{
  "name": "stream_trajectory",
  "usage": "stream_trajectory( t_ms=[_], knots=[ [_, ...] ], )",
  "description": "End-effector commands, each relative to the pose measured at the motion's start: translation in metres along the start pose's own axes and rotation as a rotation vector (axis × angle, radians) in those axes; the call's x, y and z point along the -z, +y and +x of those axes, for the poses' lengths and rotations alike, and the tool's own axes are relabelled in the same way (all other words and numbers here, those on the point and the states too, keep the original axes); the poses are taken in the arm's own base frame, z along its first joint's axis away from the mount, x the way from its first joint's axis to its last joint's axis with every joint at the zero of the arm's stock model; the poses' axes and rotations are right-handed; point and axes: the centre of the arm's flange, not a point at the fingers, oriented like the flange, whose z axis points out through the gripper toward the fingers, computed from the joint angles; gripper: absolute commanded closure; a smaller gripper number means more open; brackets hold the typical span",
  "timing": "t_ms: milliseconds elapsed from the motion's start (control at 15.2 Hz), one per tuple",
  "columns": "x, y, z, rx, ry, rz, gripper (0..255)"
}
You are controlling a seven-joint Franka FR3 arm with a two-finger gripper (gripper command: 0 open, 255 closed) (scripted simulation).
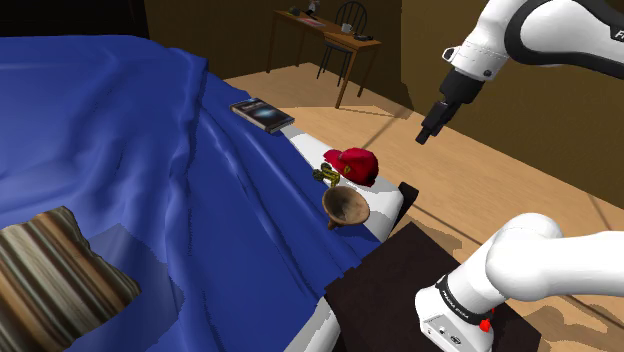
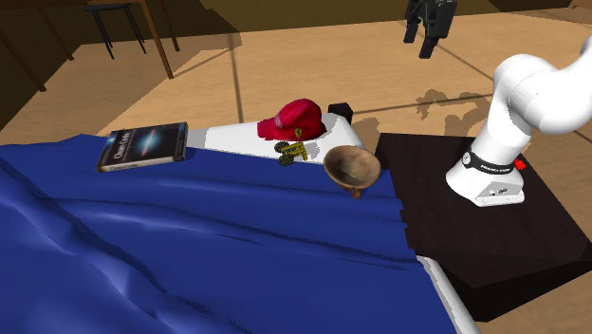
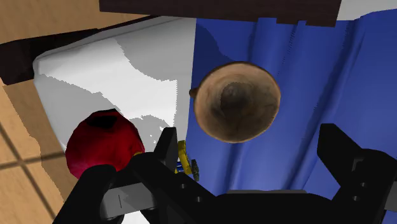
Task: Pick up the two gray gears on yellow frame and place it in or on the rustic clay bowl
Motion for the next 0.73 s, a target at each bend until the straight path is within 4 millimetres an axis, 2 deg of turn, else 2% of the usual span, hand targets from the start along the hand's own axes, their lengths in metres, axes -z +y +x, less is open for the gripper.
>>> stream_trajectory(
  t_ms=[0, 660],
  knots=[
    [0.0, 0.0, 0.0, 0.0, 0.0, 0.0, 0],
    [-0.096, 0.037, 0.092, 0.069, -0.063, -0.01, 0]
  ],
)
